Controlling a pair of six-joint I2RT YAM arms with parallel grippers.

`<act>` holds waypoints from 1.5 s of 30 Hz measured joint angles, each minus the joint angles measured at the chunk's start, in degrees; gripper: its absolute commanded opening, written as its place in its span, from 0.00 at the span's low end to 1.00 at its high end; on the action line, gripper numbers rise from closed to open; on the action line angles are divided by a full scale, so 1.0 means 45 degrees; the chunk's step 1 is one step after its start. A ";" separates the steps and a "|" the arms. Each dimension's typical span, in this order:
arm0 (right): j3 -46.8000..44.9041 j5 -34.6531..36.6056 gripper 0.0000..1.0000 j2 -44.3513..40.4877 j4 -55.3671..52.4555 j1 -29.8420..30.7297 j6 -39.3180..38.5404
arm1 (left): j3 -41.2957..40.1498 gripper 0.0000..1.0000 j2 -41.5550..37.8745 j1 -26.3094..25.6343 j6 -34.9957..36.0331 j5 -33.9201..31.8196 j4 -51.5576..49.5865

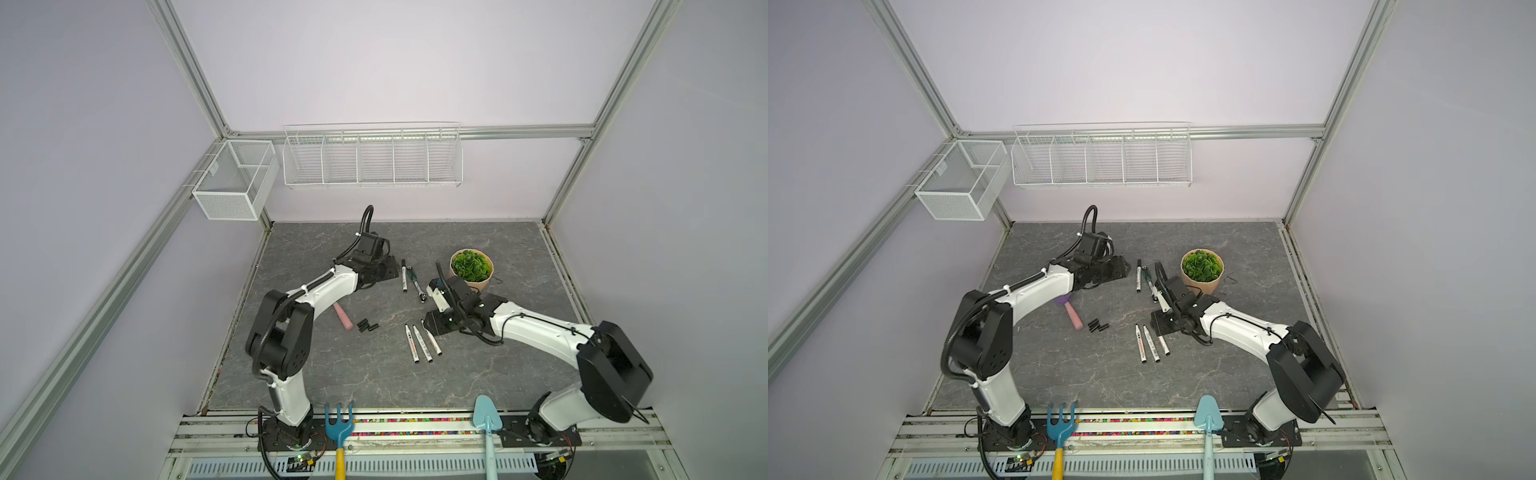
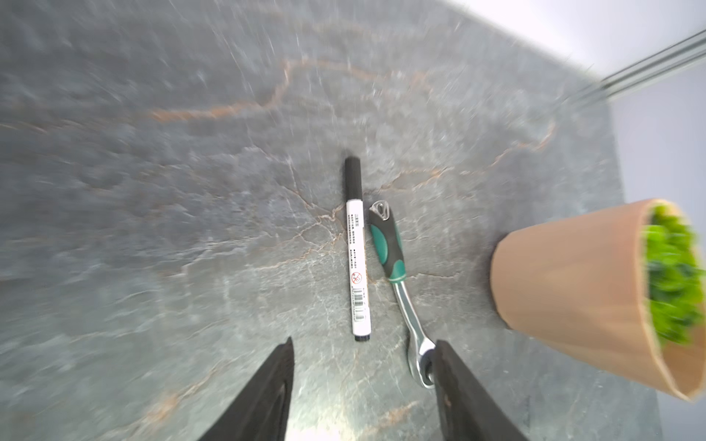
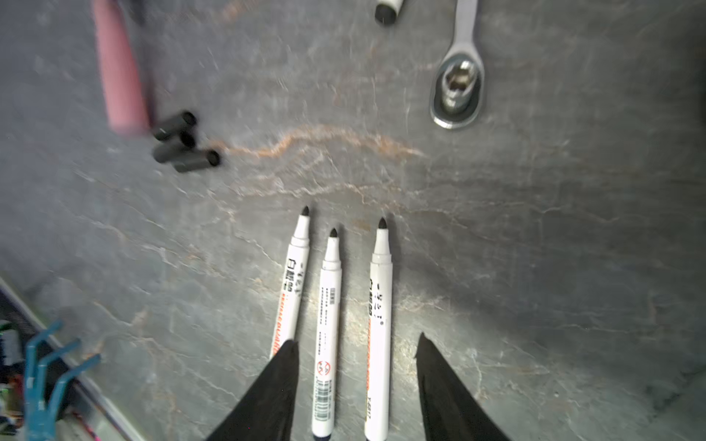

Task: Insert pens into pen caps
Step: Pick up a pen at the center of the table, then pass a pen.

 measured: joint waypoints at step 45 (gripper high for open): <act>0.1297 0.0189 0.11 -0.1787 0.4221 -0.1161 0.2351 | -0.5090 0.60 -0.4707 -0.1515 0.4201 0.5974 0.4031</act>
